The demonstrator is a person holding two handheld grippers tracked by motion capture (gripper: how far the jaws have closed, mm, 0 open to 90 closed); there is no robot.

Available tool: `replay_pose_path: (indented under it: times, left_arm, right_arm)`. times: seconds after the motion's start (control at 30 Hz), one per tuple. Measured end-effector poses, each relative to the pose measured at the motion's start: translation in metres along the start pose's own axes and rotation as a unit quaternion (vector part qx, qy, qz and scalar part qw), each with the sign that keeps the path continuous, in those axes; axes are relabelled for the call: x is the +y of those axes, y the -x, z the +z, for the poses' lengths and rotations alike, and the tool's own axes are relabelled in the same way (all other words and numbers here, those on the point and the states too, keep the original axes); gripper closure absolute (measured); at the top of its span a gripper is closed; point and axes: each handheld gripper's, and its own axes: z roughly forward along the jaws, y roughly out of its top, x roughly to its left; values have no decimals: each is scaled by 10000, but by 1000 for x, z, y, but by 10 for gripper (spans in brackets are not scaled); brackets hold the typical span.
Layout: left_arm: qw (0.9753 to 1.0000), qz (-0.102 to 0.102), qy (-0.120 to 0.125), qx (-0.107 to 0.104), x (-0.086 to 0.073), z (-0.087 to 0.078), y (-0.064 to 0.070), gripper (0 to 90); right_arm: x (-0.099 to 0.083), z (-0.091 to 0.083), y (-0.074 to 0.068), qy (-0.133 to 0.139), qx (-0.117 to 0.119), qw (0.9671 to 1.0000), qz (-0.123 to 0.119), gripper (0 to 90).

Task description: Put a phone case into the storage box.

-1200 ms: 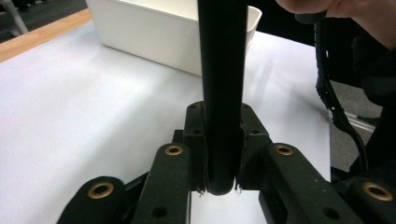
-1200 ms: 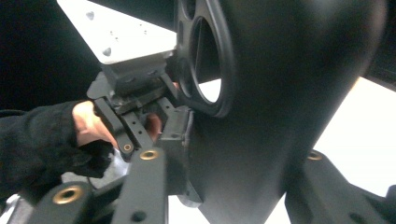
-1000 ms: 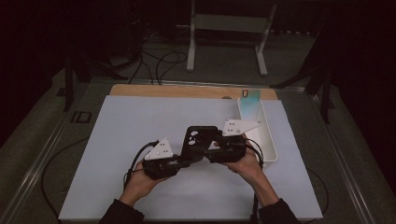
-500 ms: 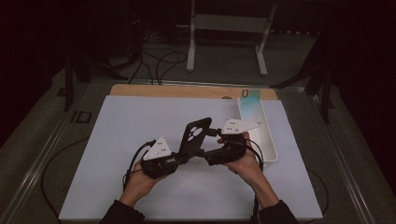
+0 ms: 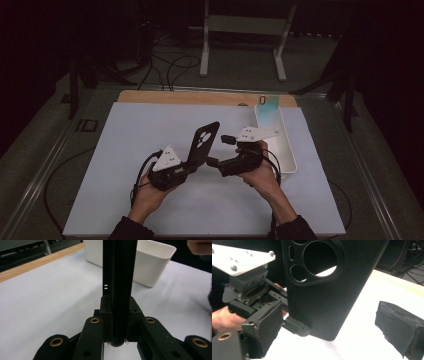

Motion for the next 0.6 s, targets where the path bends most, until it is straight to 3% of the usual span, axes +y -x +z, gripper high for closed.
replay_pose_path:
  times: [0.23,0.4,0.6]
  left_arm:
    - [9999,-86,-30,98,-2,2,0,802]
    - [9998,-162,-67,89,-5,6,1,802]
    - [9999,-120,-80,50,-6,8,4,802]
  right_arm:
    - [2,3,-2,101,-72,9998,123,85]
    - [7,3,-7,202,-275,9993,176,120]
    - [11,5,-8,311,-348,9981,392,121]
